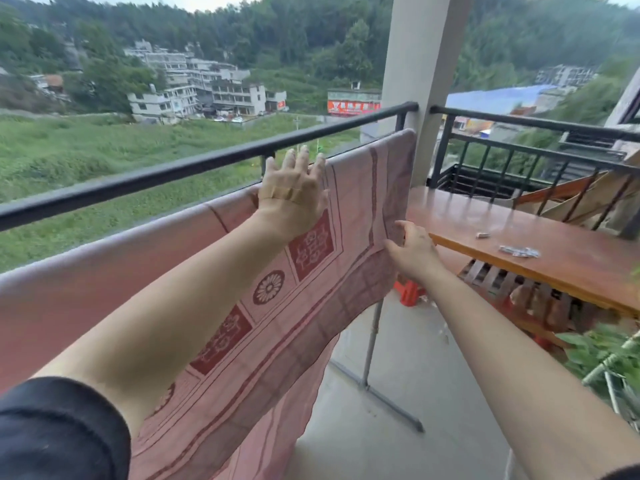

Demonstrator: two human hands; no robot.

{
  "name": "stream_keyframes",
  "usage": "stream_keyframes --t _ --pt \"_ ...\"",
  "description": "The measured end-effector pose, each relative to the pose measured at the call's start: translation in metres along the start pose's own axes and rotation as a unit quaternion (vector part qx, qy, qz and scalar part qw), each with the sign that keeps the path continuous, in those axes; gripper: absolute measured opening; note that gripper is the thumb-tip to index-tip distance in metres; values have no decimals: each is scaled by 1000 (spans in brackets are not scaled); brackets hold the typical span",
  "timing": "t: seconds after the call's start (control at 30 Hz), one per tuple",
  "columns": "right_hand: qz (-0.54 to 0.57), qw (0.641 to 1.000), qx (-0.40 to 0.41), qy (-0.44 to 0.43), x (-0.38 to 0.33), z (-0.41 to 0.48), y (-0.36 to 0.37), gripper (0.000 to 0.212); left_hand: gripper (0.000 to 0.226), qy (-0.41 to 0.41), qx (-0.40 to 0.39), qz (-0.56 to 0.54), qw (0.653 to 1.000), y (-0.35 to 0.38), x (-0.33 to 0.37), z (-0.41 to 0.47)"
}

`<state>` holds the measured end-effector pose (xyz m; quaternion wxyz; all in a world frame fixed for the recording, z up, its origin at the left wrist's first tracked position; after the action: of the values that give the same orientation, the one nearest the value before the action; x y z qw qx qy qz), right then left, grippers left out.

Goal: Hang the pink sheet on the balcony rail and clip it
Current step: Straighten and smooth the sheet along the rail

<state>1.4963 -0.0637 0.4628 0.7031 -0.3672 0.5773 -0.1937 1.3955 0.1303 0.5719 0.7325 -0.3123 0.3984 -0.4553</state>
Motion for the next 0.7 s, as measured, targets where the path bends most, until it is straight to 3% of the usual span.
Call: stream_keyframes --t 0.13,0.27,0.4,0.5,0.7 --pt "28 999 16 -1 8 82 -13 53 59 -5 6 16 1000 32 40 63" --pt "83 996 43 -8 16 165 -26 51 41 -4 135 28 990 47 60 89" --pt "171 979 108 -32 14 227 -35 64 26 -35 257 15 966 50 56 91" --pt "218 955 172 -105 17 256 -38 37 14 -51 301 20 952 46 61 87" --pt "223 954 91 -175 51 290 -28 23 12 -182 336 22 924 48 92 85"
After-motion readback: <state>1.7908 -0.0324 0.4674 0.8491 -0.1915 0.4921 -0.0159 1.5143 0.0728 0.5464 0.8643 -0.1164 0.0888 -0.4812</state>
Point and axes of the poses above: each hand's wrist, its own z-axis towards the middle knuckle, its own y-axis out of the palm, x = y × z, the point moved 6 cm from there along z, towards the middle knuckle, and after that the axes turned 5 degrees about y, right-handed, at the moved point
